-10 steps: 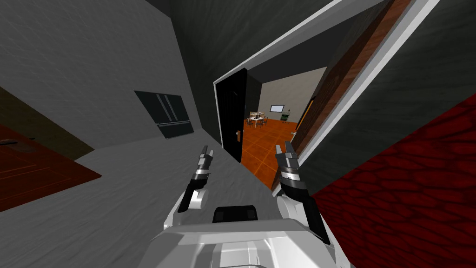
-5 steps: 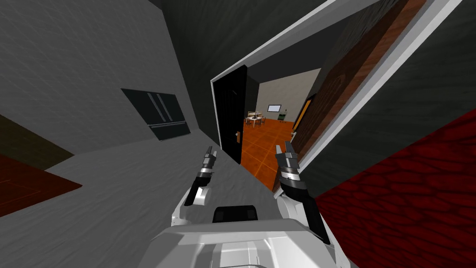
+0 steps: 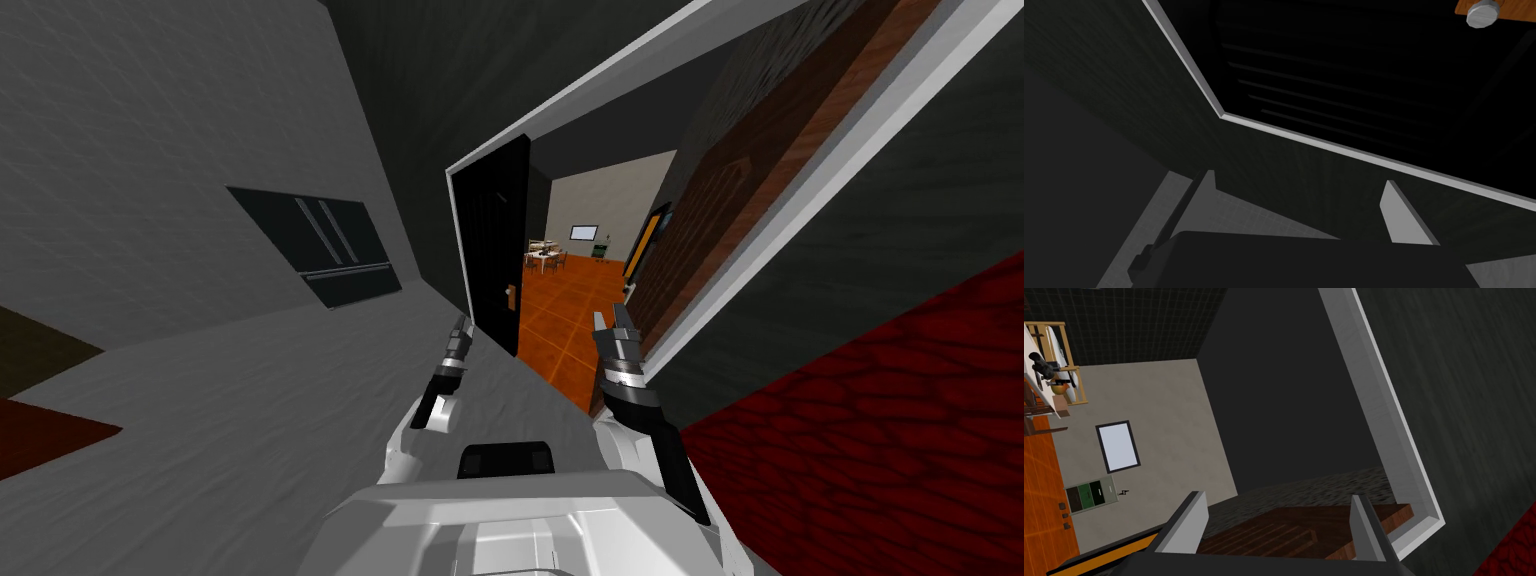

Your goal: Push the door open

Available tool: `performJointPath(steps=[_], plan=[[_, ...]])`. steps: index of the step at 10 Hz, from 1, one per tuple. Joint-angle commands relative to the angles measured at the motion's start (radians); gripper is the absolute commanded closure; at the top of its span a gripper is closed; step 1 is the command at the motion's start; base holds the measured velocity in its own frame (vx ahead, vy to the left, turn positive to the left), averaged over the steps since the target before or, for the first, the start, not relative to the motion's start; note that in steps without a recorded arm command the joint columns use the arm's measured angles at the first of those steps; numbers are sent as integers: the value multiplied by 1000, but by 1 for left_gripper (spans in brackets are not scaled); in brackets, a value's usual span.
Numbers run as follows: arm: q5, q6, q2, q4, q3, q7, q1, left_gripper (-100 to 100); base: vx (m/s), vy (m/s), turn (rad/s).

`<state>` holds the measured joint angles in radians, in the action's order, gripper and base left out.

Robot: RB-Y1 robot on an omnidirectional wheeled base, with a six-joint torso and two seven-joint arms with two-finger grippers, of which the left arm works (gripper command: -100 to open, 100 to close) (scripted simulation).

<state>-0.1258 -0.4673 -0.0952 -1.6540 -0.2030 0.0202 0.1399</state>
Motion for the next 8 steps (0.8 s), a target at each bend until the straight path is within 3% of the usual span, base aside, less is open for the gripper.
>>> performJointPath(steps=[1, 7, 8], plan=[[-6, 2, -1, 31, -11, 4, -20, -100, 82, 67, -67], [-32, 6, -5, 159, -46, 11, -103, -100, 89, 63, -71], [-40, 8, -4, 202, -58, 14, -131, -100, 100, 110, -111]])
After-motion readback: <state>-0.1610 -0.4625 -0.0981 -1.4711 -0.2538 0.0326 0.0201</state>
